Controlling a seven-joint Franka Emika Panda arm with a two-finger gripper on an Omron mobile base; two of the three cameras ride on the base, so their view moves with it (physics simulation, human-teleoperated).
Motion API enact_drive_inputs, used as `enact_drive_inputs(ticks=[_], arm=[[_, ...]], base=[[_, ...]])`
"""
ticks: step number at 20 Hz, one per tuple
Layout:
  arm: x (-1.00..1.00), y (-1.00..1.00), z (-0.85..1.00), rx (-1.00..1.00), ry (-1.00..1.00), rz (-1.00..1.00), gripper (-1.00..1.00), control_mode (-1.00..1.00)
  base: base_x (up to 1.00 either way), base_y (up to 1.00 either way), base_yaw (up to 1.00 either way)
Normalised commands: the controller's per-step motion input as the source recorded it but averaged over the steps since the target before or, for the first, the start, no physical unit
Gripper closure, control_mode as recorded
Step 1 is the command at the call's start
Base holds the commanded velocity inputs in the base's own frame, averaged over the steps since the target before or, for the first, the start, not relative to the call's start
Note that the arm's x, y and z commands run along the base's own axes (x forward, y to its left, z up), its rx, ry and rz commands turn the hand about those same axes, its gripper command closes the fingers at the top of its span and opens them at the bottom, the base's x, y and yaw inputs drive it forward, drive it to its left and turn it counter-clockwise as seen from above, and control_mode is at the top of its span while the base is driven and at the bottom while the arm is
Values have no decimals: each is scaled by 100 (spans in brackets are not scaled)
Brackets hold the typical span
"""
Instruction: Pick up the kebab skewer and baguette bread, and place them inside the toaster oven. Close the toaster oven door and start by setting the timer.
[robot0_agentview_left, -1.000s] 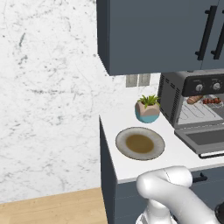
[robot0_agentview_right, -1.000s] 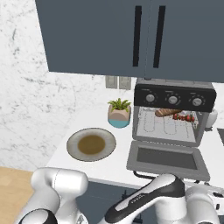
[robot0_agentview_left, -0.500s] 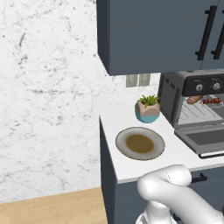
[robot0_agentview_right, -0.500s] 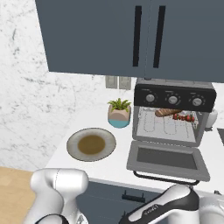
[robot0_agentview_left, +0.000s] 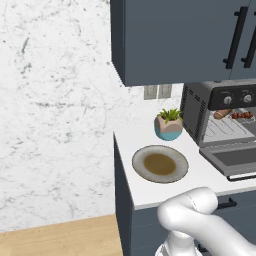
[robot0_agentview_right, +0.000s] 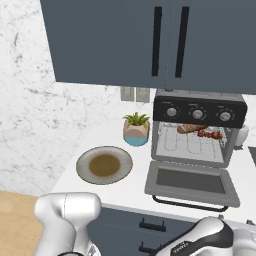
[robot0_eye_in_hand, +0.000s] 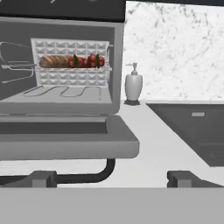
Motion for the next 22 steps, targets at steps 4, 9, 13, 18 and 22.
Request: enact_drive_inputs(ticks=[4, 9, 13, 18, 22], arm=[[10, 0, -17, 0, -3, 0, -100, -100], [16, 0, -3, 0, -2, 0, -100, -100], [30, 0, -5, 0, -2, 0, -100, -100], [17, -2, -15, 0, -1, 0, -100, -100], [0, -15, -29, 2, -2, 0, -100, -100]], base=[[0, 0, 0], [0, 0, 0], [0, 0, 0], [0, 0, 0], [0, 0, 0]])
